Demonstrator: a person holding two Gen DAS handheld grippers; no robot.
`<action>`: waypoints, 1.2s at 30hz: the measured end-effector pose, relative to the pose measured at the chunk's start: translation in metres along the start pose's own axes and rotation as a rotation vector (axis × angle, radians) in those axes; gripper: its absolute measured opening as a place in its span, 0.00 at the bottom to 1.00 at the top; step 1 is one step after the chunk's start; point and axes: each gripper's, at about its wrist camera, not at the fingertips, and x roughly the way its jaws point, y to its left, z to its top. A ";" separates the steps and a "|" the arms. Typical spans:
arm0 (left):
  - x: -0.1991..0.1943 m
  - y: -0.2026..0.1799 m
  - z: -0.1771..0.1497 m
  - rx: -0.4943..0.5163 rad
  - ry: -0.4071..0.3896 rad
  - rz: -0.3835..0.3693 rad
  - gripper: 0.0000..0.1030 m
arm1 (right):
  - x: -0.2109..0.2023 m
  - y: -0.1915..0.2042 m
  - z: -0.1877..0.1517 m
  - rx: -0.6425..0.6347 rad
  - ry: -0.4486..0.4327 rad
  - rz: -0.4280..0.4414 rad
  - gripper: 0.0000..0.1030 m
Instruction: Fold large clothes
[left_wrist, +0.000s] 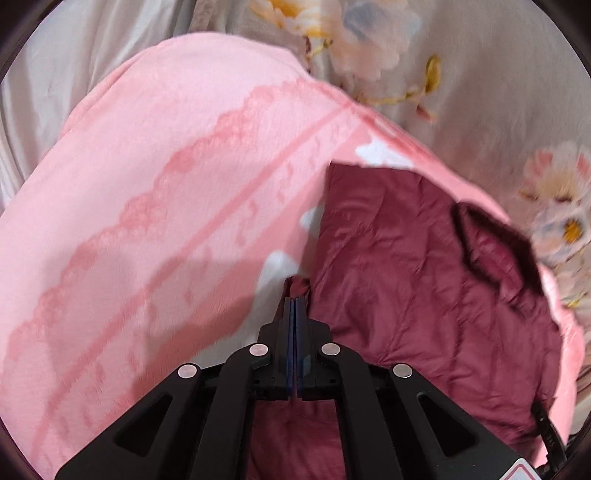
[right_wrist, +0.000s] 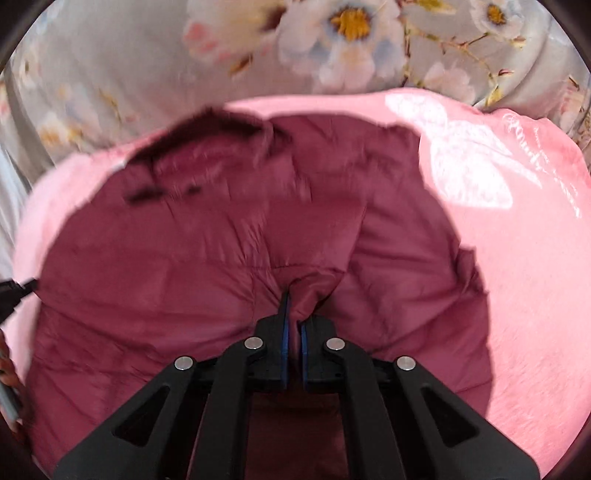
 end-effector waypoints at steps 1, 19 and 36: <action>0.004 0.001 -0.002 0.003 0.011 0.007 0.00 | 0.001 0.001 -0.001 -0.007 0.000 -0.007 0.04; -0.056 -0.088 0.009 0.206 -0.077 -0.040 0.05 | -0.059 0.031 0.043 -0.098 -0.135 -0.026 0.30; 0.013 -0.147 -0.057 0.370 0.040 -0.064 0.06 | 0.010 0.051 -0.006 -0.160 -0.001 -0.017 0.15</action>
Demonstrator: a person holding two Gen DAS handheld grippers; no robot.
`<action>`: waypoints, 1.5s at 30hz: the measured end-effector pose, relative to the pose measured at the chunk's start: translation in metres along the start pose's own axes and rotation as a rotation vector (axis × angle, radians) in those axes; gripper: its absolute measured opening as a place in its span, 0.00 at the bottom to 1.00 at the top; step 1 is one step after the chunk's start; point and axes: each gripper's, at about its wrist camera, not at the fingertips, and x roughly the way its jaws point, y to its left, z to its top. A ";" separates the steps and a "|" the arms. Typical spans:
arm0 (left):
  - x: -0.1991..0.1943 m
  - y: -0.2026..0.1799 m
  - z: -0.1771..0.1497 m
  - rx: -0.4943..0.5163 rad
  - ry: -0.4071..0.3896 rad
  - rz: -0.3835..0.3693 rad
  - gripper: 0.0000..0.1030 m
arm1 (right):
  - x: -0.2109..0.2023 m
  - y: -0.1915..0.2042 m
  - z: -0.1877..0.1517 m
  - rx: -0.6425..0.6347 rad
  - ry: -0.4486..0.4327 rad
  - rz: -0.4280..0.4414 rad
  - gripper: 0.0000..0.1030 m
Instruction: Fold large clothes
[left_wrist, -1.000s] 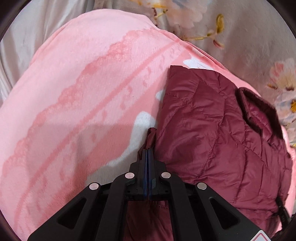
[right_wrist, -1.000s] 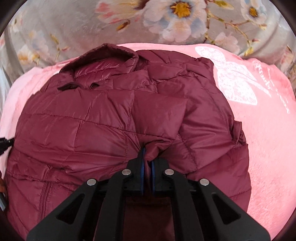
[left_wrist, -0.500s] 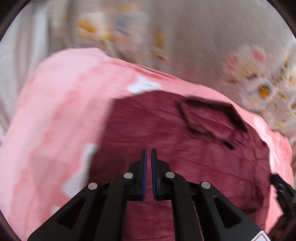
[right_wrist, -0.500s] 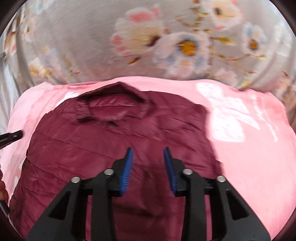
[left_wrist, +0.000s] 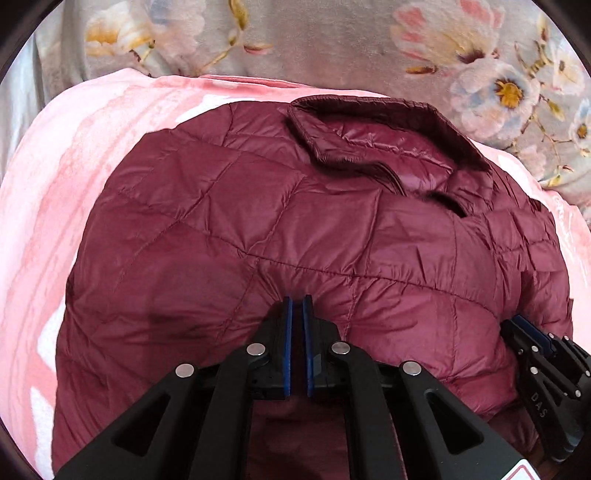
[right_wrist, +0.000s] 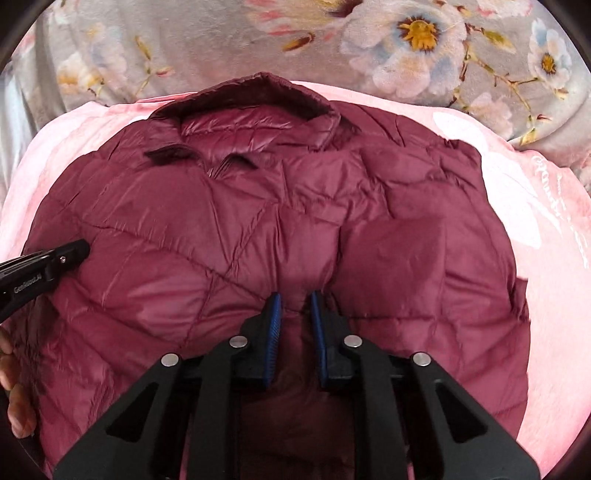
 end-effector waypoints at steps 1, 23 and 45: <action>0.001 0.001 -0.004 -0.002 -0.013 -0.003 0.06 | 0.000 -0.001 -0.001 0.006 -0.004 0.004 0.15; 0.007 -0.015 -0.011 0.072 -0.063 0.093 0.06 | 0.004 -0.006 -0.004 0.035 -0.022 0.022 0.15; -0.015 0.006 0.112 -0.154 0.001 -0.220 0.68 | 0.020 -0.077 0.102 0.415 -0.077 0.373 0.61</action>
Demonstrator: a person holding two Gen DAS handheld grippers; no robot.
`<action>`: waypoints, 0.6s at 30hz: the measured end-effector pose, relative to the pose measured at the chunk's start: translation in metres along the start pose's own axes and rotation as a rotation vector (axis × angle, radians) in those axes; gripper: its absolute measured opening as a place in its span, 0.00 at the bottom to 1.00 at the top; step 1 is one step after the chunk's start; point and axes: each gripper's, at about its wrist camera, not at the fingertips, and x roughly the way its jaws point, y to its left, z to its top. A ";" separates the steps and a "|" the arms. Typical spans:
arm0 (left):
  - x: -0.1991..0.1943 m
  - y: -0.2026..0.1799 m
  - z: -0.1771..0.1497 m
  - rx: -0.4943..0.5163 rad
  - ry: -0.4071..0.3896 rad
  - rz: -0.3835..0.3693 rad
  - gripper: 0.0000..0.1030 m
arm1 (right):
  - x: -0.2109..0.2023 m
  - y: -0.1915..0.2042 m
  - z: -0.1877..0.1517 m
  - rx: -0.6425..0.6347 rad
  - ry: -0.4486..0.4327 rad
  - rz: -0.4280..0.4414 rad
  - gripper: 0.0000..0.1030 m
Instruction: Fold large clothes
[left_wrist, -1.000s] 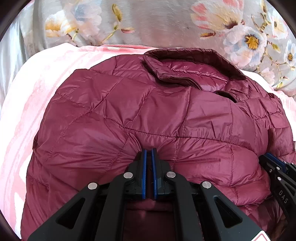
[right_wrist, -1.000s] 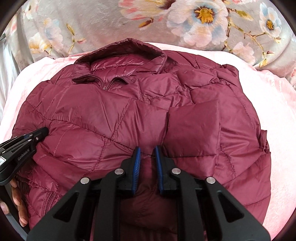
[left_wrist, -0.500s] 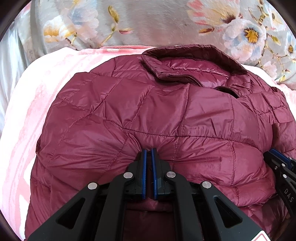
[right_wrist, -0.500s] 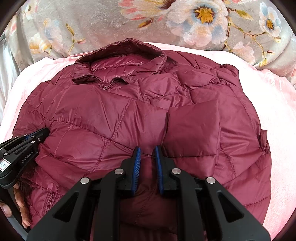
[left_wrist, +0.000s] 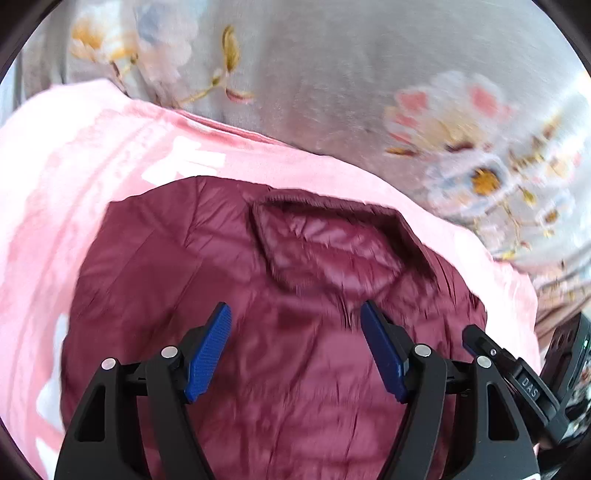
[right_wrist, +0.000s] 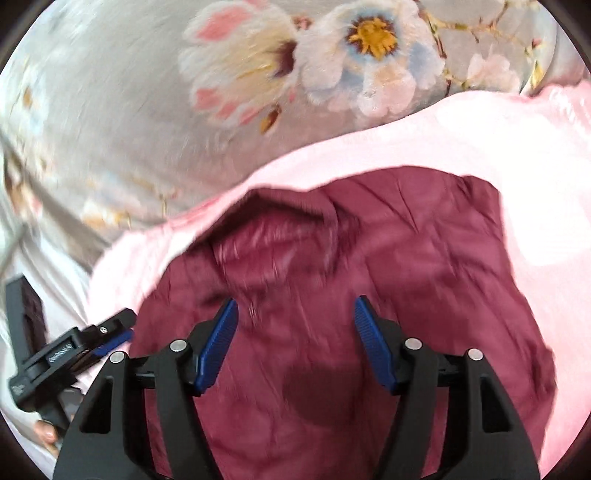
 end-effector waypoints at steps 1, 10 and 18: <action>0.010 0.002 0.007 -0.018 0.018 -0.007 0.68 | 0.010 -0.003 0.006 0.018 0.008 0.007 0.61; 0.078 0.021 0.022 -0.136 0.126 -0.029 0.65 | 0.069 -0.027 0.018 0.121 0.076 -0.024 0.63; 0.095 0.014 0.017 -0.095 0.141 -0.022 0.44 | 0.076 0.018 0.018 0.049 0.139 0.156 0.47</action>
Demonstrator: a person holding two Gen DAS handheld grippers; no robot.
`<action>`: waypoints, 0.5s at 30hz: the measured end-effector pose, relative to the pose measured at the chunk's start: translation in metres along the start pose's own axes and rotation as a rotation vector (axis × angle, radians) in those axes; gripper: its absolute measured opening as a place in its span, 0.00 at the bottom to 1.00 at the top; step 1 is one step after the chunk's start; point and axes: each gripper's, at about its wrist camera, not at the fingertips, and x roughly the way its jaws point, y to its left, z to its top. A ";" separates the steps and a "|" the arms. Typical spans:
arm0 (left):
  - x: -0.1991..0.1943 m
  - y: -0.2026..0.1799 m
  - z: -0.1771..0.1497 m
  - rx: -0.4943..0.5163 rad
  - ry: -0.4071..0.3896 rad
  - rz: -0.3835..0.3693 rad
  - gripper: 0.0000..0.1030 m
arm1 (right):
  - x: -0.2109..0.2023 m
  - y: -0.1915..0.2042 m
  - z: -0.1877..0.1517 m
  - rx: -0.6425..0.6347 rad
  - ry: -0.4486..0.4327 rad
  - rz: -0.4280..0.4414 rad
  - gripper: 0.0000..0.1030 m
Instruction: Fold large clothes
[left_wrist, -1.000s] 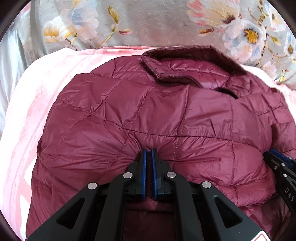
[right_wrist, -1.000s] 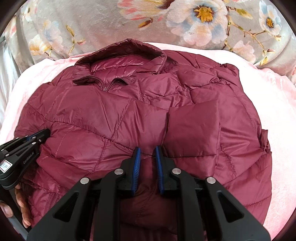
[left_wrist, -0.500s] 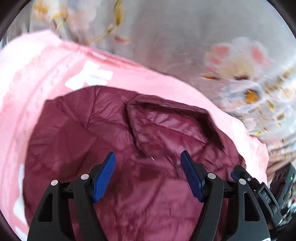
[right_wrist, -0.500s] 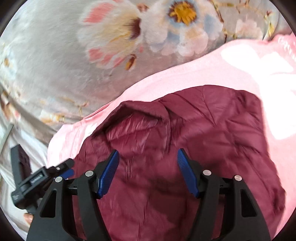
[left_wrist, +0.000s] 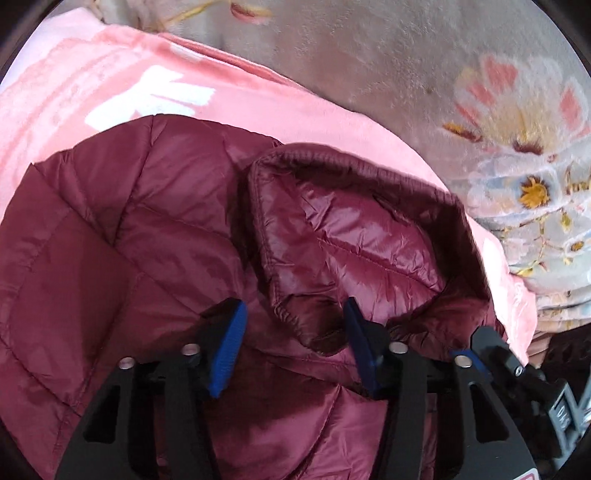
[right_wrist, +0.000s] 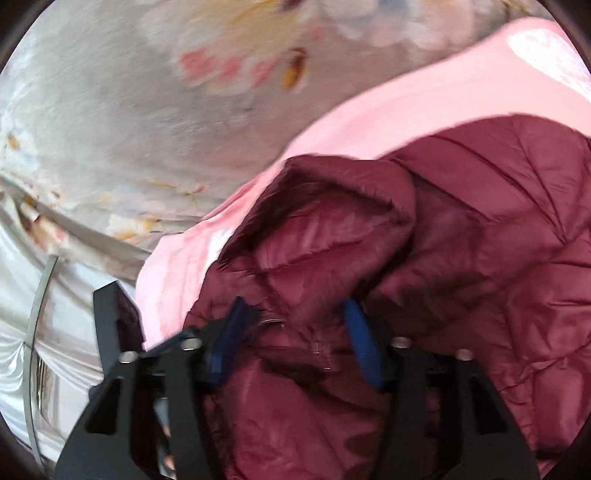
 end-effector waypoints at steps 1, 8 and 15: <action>-0.001 -0.001 -0.001 0.013 -0.006 0.013 0.40 | 0.001 0.002 -0.002 -0.025 -0.001 -0.057 0.47; 0.001 0.005 -0.007 0.036 -0.026 0.046 0.19 | 0.004 -0.014 -0.013 -0.029 0.016 -0.134 0.22; 0.004 0.003 -0.024 0.154 -0.068 0.121 0.10 | -0.004 -0.025 -0.028 -0.099 0.033 -0.232 0.09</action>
